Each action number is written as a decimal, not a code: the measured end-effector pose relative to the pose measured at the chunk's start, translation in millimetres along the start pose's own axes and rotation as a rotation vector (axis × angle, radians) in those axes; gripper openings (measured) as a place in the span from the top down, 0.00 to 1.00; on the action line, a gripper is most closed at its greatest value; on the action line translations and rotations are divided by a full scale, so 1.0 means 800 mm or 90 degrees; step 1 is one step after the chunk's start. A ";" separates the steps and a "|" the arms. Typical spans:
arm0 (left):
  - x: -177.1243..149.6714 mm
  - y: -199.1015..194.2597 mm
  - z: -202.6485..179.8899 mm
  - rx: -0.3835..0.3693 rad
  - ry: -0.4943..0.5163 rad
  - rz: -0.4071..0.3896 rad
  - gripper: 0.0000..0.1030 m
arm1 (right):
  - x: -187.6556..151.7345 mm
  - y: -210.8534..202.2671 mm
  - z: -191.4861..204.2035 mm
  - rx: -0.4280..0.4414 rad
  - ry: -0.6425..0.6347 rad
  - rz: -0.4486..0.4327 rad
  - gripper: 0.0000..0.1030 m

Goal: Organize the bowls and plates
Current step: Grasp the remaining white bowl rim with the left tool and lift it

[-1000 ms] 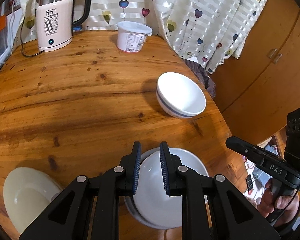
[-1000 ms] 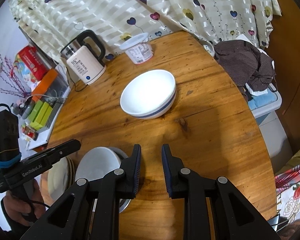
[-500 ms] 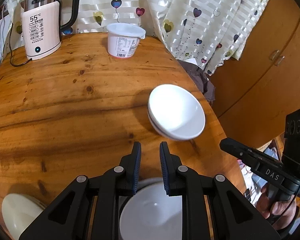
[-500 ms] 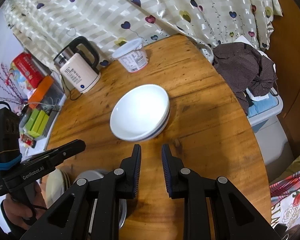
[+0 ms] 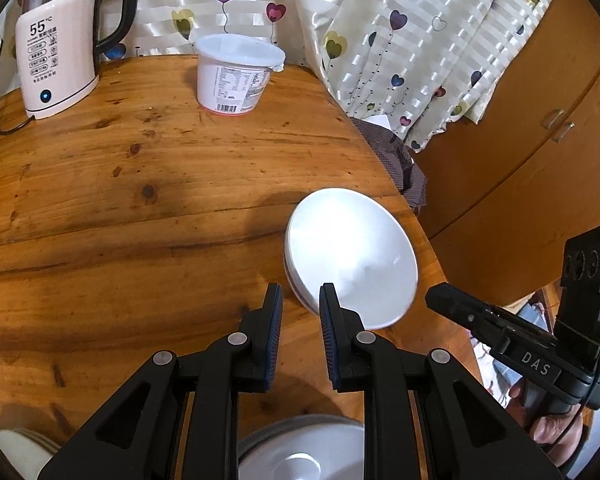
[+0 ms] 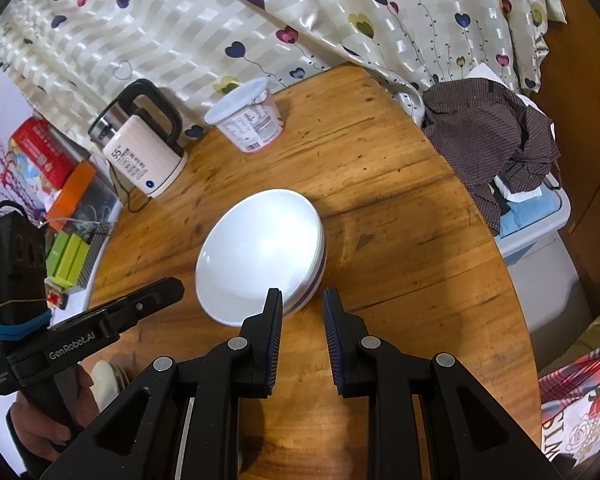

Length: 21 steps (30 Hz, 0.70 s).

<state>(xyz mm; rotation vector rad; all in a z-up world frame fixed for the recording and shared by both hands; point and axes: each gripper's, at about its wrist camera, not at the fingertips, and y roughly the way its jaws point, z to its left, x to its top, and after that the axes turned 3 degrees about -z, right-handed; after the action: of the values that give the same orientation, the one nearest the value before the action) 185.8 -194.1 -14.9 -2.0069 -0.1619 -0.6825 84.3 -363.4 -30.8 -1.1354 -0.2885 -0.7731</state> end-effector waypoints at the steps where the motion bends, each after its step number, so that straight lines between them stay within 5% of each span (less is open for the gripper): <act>1: 0.002 0.002 0.000 -0.002 -0.001 0.000 0.81 | 0.002 0.003 -0.001 0.000 0.000 0.001 0.80; 3: 0.005 0.008 0.001 -0.005 -0.002 0.002 0.75 | 0.004 0.008 -0.002 -0.001 0.003 0.004 0.80; 21: 0.016 0.047 0.010 -0.035 -0.008 0.025 0.75 | 0.013 0.040 -0.004 0.002 0.005 0.024 0.80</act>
<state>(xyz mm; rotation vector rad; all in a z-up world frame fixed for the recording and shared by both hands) 214.2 -209.1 -40.0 -2.0621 -0.1122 -0.6569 113.1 -363.8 -48.4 -1.1311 -0.2615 -0.7429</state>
